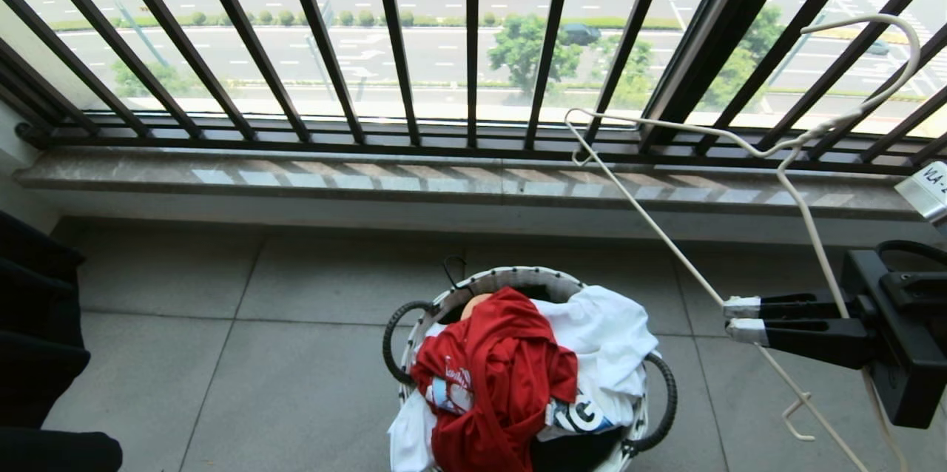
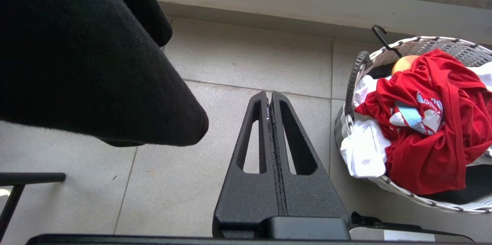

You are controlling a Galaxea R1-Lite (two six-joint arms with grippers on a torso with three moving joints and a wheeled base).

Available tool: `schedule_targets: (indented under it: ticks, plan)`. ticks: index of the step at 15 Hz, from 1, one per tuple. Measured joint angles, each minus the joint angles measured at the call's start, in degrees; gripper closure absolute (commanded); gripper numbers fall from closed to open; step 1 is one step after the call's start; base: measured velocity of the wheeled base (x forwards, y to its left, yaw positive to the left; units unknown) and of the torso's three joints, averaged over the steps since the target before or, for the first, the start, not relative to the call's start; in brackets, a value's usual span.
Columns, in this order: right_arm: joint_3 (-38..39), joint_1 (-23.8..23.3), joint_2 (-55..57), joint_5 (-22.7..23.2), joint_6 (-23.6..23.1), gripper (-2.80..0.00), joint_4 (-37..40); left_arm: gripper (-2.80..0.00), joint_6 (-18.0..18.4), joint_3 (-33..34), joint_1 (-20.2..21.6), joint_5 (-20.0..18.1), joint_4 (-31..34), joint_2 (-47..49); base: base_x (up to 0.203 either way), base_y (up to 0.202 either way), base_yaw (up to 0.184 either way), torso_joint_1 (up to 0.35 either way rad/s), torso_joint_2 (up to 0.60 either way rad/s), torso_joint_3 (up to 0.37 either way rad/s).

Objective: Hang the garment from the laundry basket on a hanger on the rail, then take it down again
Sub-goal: Pick up clothes from the basket

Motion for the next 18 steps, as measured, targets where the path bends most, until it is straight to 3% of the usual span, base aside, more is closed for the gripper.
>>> schedule_targets:
  ticks: [6, 8, 13, 18]
  plan:
    - [-0.2, -0.1, -2.2, -0.1, 1.5, 0.0, 0.0, 0.0, -0.4, -19.7, -0.7, -15.9, 7.5, 25.5, 0.0, 0.0, 0.0, 0.0, 0.0, 0.0]
    - [-0.5, -0.3, -2.7, -0.1, 1.6, 0.0, 0.0, 0.0, -0.3, -24.6, -3.7, -18.6, 8.2, 36.1, 0.0, 0.0, 0.0, 0.0, 0.0, 0.0]
    - [-2.5, -4.1, -2.8, 0.0, 4.2, 0.0, 0.0, 0.0, -0.3, -36.9, -15.0, -19.5, 8.9, 62.1, 0.0, 0.0, 0.0, 0.0, 0.0, 0.0]
    - [-4.1, -6.8, -1.6, 0.0, 4.6, 0.0, 0.0, 0.0, -0.8, -54.5, -25.4, -17.6, 9.3, 85.1, 0.0, 0.0, 0.0, 0.0, 0.0, 0.0]
